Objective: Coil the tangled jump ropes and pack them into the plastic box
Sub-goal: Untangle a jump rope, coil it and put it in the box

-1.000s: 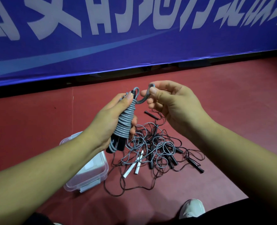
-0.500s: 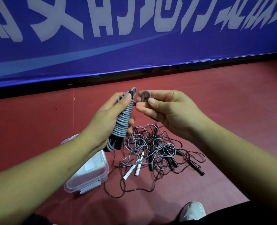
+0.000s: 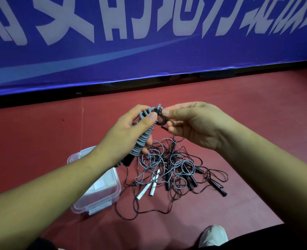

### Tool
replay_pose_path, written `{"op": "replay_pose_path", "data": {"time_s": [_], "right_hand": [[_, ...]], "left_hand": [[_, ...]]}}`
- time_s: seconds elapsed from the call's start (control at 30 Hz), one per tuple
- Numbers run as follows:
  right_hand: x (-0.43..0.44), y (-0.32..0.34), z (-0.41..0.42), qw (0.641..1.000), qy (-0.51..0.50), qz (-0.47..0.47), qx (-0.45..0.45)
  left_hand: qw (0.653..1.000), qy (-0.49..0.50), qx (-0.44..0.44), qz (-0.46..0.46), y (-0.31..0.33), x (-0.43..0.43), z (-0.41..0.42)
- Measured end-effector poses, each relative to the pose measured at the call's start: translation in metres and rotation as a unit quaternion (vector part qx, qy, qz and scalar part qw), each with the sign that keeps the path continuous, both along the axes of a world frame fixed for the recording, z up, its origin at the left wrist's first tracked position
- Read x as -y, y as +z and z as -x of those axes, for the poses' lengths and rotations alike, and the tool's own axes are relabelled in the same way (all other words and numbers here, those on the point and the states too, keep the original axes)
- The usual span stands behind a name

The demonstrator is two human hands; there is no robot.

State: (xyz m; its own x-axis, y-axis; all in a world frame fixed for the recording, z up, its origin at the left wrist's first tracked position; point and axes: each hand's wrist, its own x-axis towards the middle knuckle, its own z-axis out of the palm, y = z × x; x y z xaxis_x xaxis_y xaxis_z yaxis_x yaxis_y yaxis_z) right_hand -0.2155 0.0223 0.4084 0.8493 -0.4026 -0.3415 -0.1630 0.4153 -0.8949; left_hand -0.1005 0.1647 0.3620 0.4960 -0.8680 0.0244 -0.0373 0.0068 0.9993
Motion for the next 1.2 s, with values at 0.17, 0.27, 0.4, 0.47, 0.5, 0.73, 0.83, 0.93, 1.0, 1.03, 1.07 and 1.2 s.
{"op": "replay_pose_path", "data": {"time_s": [0.17, 0.27, 0.4, 0.47, 0.5, 0.73, 0.83, 0.93, 1.0, 1.03, 1.07, 1.2], "right_hand": [[0.006, -0.001, 0.002, 0.998, 0.041, 0.016, -0.054], [0.006, -0.004, 0.003, 0.998, 0.037, 0.016, -0.053], [0.007, -0.010, 0.003, 0.999, 0.025, 0.028, -0.008], [0.005, -0.013, 0.002, 0.998, 0.016, 0.058, 0.018], [0.003, -0.016, 0.001, 0.996, 0.007, 0.077, 0.032], [-0.003, -0.020, -0.001, 0.978, -0.017, 0.187, 0.095], [-0.005, -0.018, -0.001, 0.987, 0.009, 0.112, 0.117], [-0.005, -0.016, -0.002, 0.991, 0.026, 0.080, 0.105], [-0.006, -0.018, -0.004, 0.993, 0.024, 0.097, 0.070], [-0.006, -0.020, -0.005, 0.993, 0.017, 0.110, 0.049], [-0.007, -0.023, -0.007, 0.993, 0.010, 0.118, 0.030], [-0.009, -0.030, -0.009, 0.990, 0.005, 0.137, -0.014]], "left_hand": [[0.998, -0.028, 0.050, -0.026, 0.000, -0.002, 0.002], [0.996, -0.044, 0.070, -0.044, 0.001, -0.002, 0.002], [0.997, -0.053, 0.043, -0.047, 0.000, -0.001, 0.001], [0.997, -0.055, 0.010, -0.044, -0.001, -0.001, 0.001], [0.997, -0.058, -0.010, -0.041, -0.002, 0.000, 0.001], [0.995, -0.062, -0.072, -0.010, -0.002, -0.003, -0.004], [0.996, -0.067, -0.060, -0.019, -0.001, -0.005, -0.005], [0.995, -0.080, -0.033, -0.057, 0.003, -0.006, -0.009], [0.992, -0.088, 0.012, -0.093, 0.004, -0.006, -0.014], [0.989, -0.092, 0.036, -0.109, 0.003, -0.007, -0.017], [0.986, -0.096, 0.054, -0.125, 0.002, -0.007, -0.018], [0.978, -0.104, 0.070, -0.165, -0.001, -0.009, -0.021]]}}
